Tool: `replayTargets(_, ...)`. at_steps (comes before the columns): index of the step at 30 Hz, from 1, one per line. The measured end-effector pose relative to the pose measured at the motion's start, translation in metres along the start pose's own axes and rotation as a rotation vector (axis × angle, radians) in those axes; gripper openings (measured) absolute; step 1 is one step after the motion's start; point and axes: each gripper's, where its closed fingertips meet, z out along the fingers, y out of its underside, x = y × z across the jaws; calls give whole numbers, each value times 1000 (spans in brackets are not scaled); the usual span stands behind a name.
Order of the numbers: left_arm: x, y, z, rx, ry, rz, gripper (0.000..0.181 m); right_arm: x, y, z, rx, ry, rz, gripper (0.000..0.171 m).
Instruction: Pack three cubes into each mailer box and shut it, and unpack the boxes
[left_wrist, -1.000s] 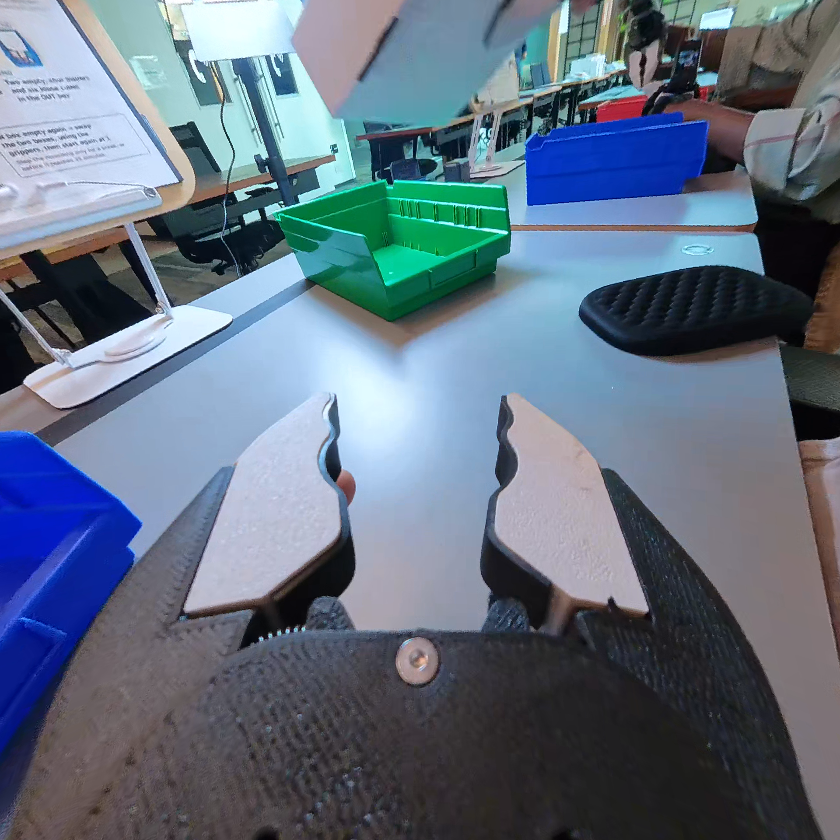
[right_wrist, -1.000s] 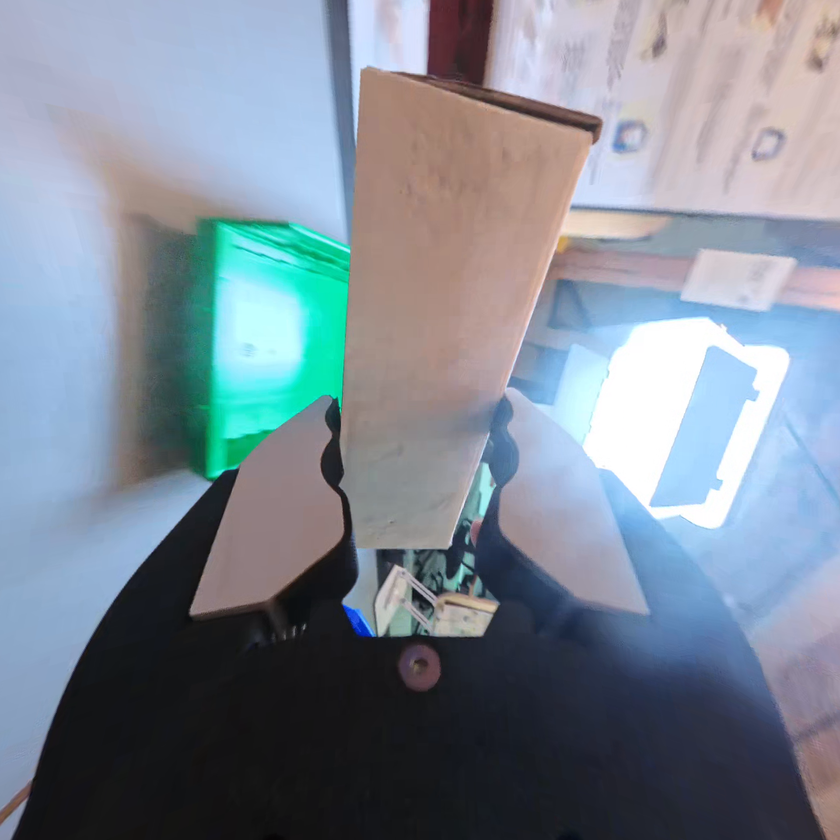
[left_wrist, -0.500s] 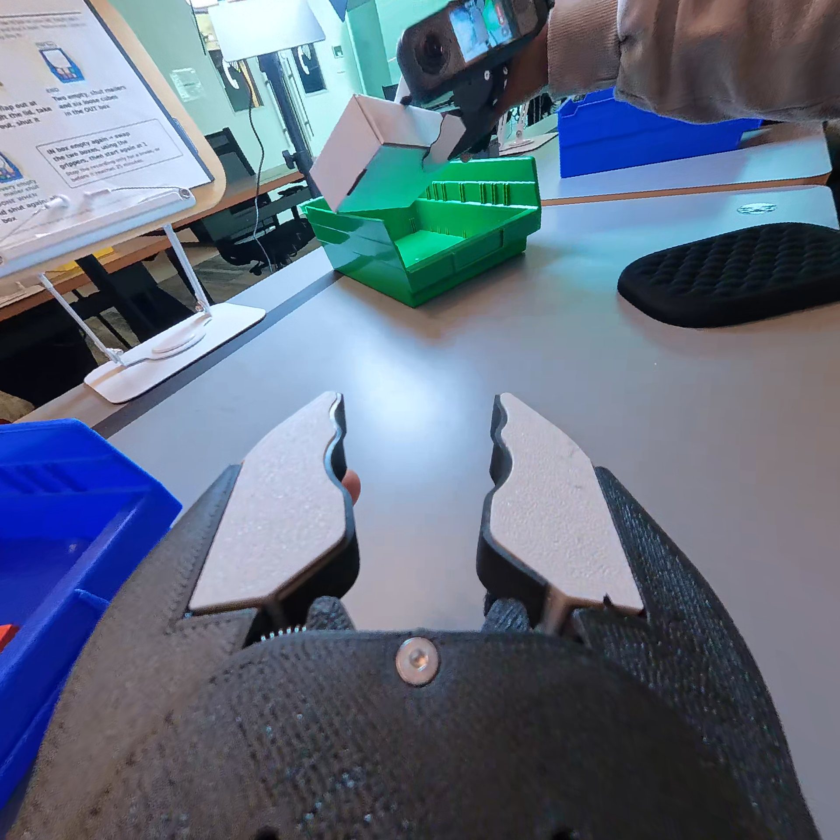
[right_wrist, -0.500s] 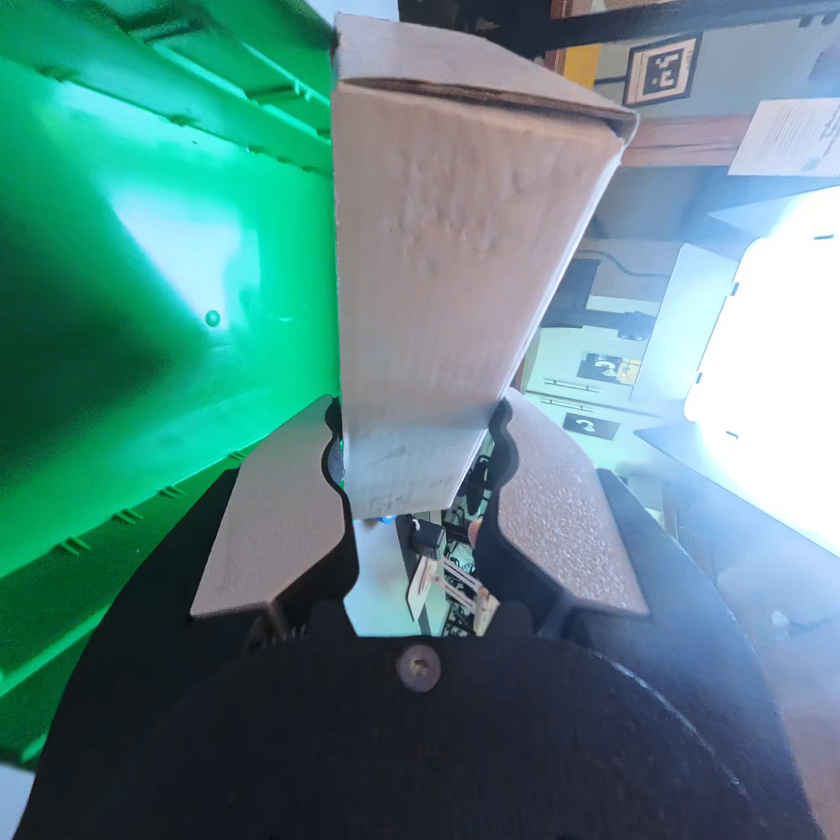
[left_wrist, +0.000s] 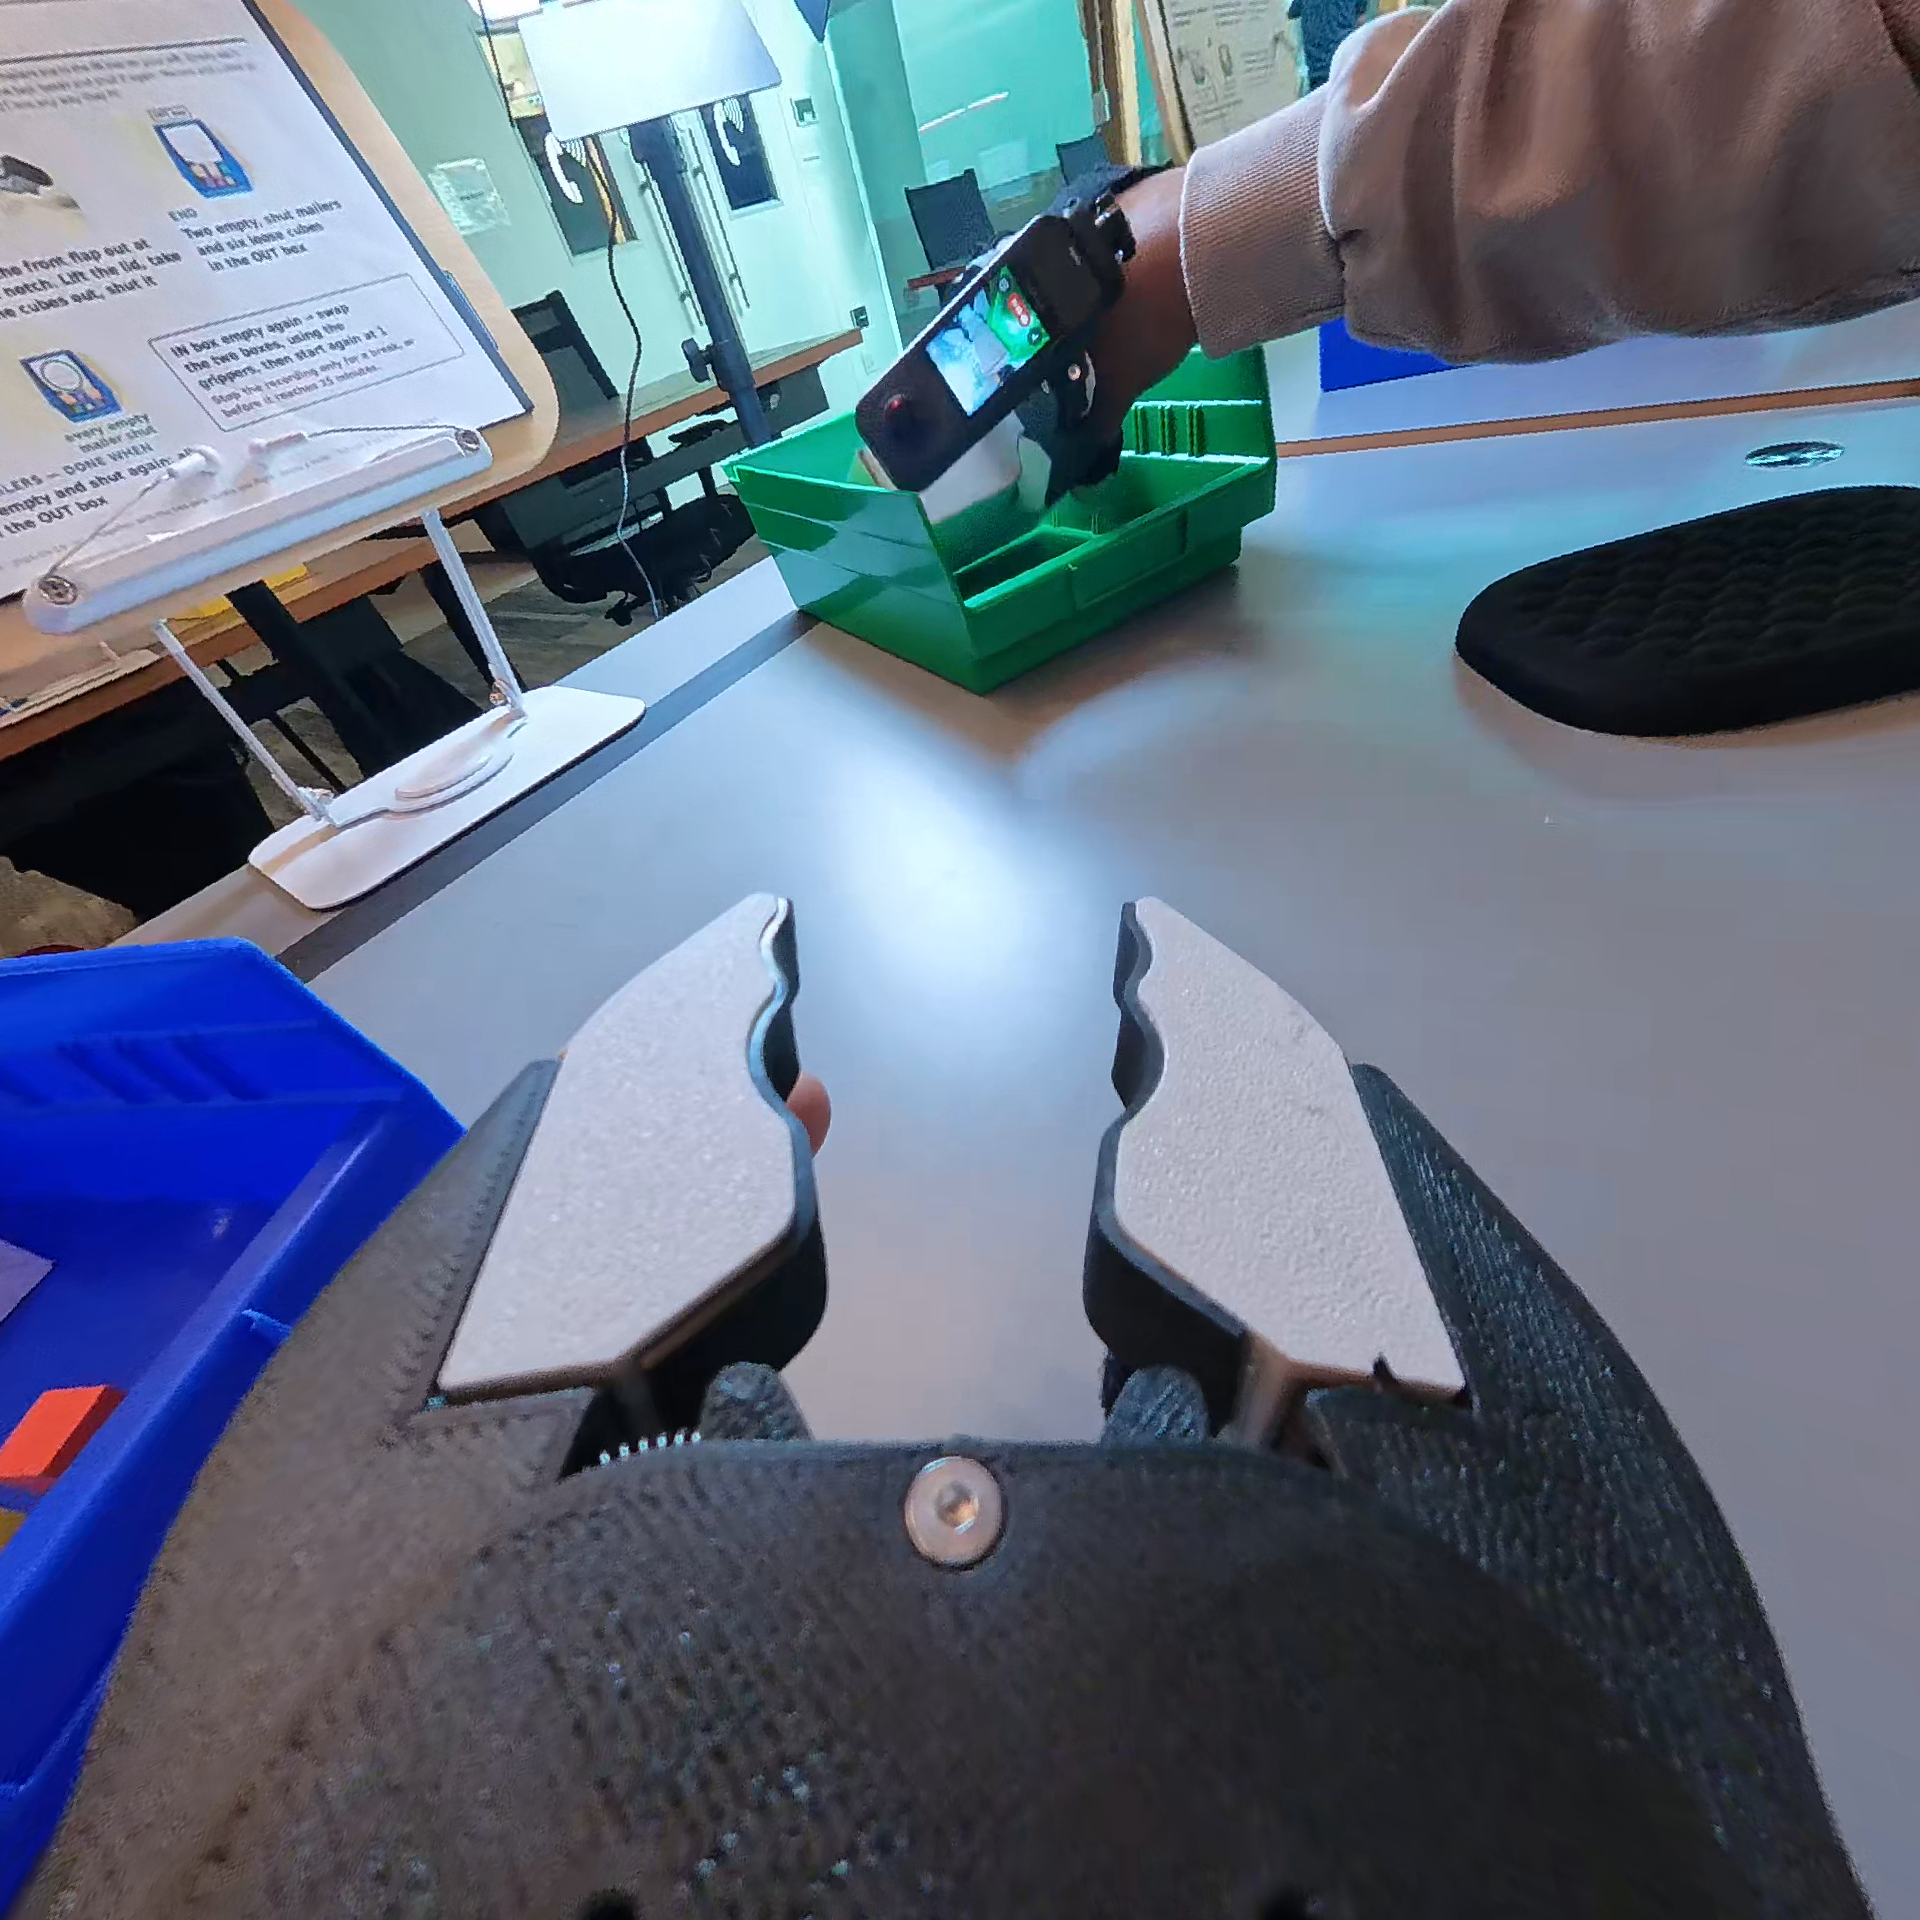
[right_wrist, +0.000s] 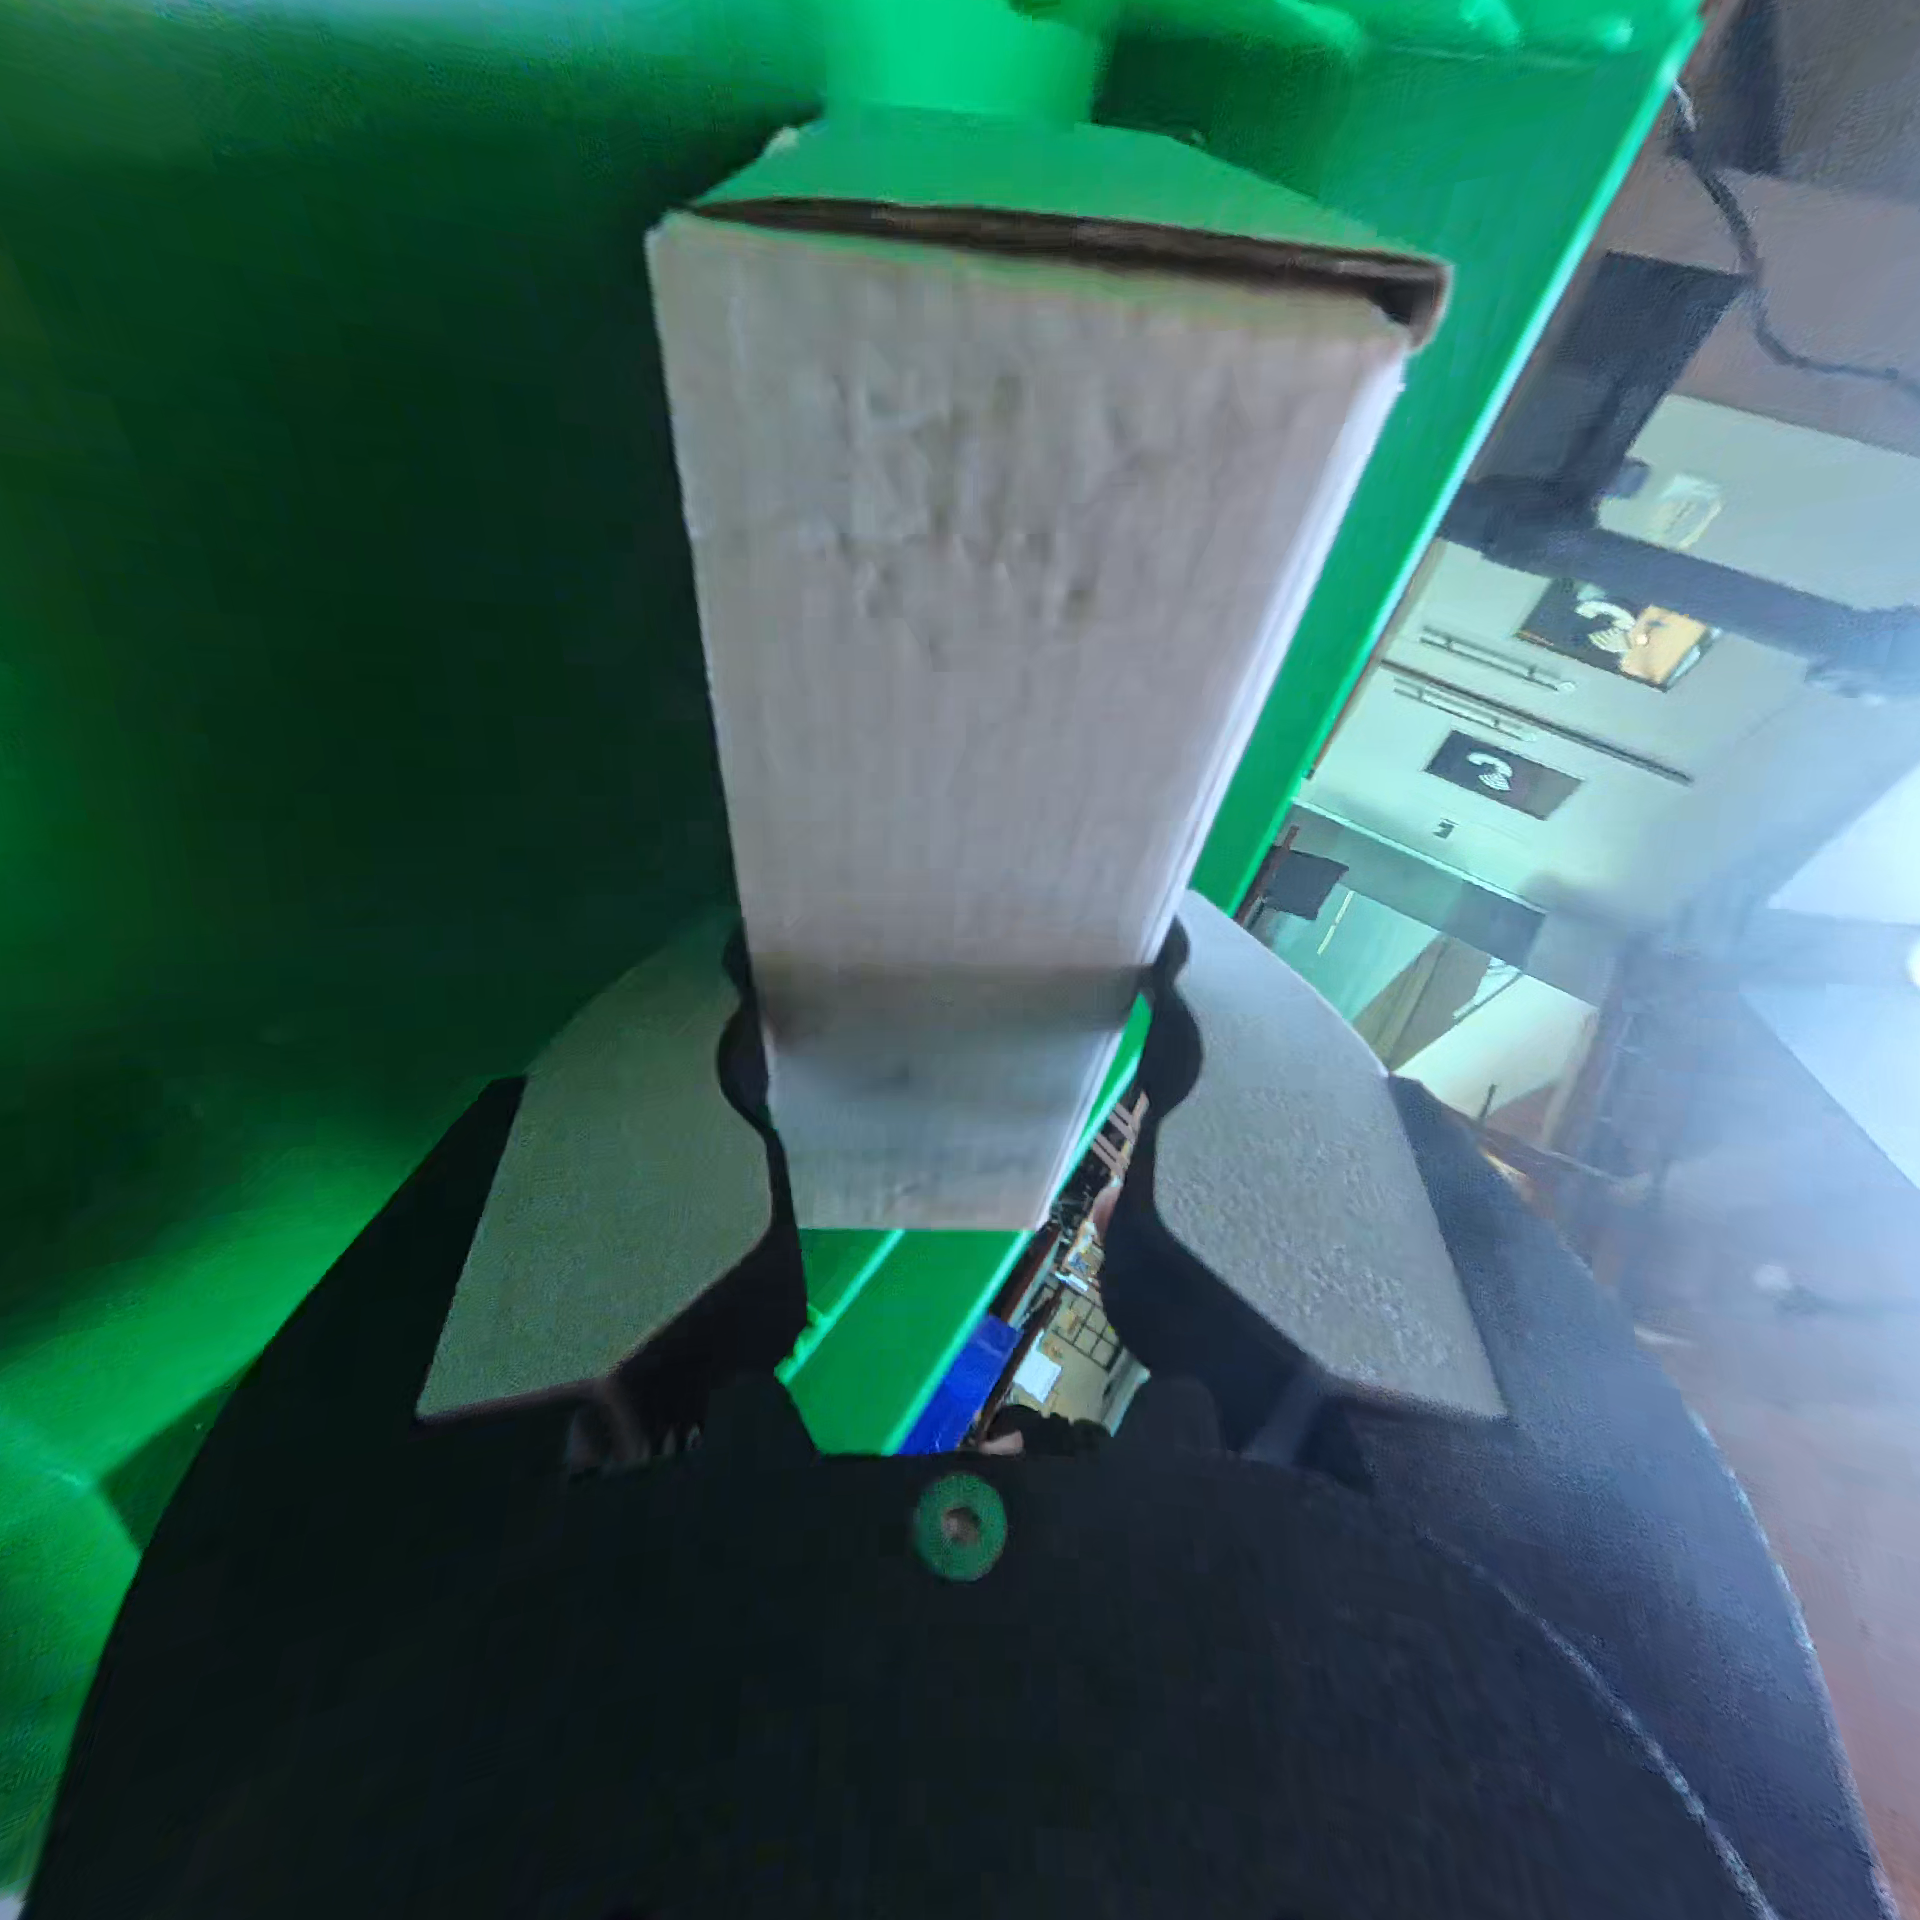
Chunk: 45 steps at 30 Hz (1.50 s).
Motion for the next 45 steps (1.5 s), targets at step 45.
replayTargets(45,-259,18,-47,-561,-261,16,81,-110,-73,-235,1124,-692,803,50)
